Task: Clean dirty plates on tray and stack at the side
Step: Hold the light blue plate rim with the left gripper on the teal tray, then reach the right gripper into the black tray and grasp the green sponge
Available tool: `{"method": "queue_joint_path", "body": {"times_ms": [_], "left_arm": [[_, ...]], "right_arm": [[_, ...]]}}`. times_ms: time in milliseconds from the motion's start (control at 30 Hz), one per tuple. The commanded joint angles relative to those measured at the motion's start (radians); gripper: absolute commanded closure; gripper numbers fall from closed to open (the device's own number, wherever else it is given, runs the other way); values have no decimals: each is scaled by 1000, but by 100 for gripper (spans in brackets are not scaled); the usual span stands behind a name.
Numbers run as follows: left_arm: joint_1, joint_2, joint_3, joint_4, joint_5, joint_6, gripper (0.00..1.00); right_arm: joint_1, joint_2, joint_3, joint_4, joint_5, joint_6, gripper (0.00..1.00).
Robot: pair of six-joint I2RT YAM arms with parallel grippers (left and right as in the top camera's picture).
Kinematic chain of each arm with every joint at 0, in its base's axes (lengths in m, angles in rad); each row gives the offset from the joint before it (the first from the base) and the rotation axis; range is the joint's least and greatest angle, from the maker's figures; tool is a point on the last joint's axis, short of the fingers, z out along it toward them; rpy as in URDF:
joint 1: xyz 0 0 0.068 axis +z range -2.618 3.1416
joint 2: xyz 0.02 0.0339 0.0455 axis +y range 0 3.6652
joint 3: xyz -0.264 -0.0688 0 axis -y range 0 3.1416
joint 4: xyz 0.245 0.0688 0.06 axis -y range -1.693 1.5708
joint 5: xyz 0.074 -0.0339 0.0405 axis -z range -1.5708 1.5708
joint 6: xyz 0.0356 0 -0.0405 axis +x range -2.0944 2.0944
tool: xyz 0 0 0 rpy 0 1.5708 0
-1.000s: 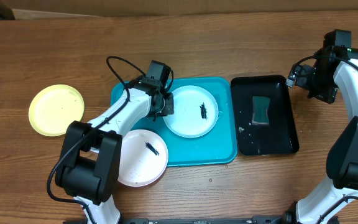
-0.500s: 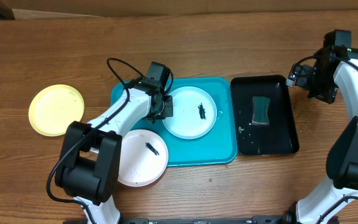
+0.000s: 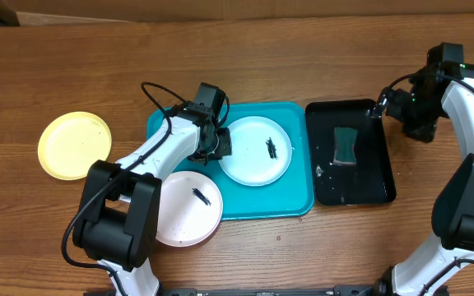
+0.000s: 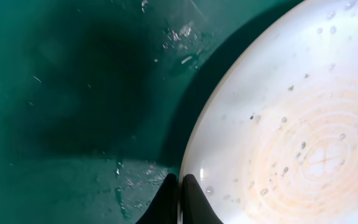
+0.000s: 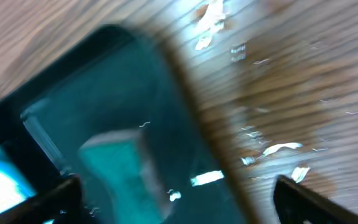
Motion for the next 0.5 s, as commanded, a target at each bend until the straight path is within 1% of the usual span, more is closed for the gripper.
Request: {"method": "queue_joint_path", "body": {"times_ms": [0,33,67,167,267,467], "left_arm": [[-7,-21,-7,-13,41,-17,96],[-7,-21,-7,-13,41,-17,96],[-7,-21,-7,-12,42,-17,96],[-7,-21,-7,-11,41,-17,96],[-10,-21,-7,-9,42,-18,96],[-10,-21,-7,-6,37,-18,96]], "right_arm": [[5,-21,23,-41,-232,-91,24],[13,-22,23,-66,-233,-109,29],[21,-23,23,-87,-226,-119,31],[57,-23,23,-164,-199,-151,30],[117,-23,20,-206,-97,-159,30],[262,-23,0,-161,148,-58,30]]}}
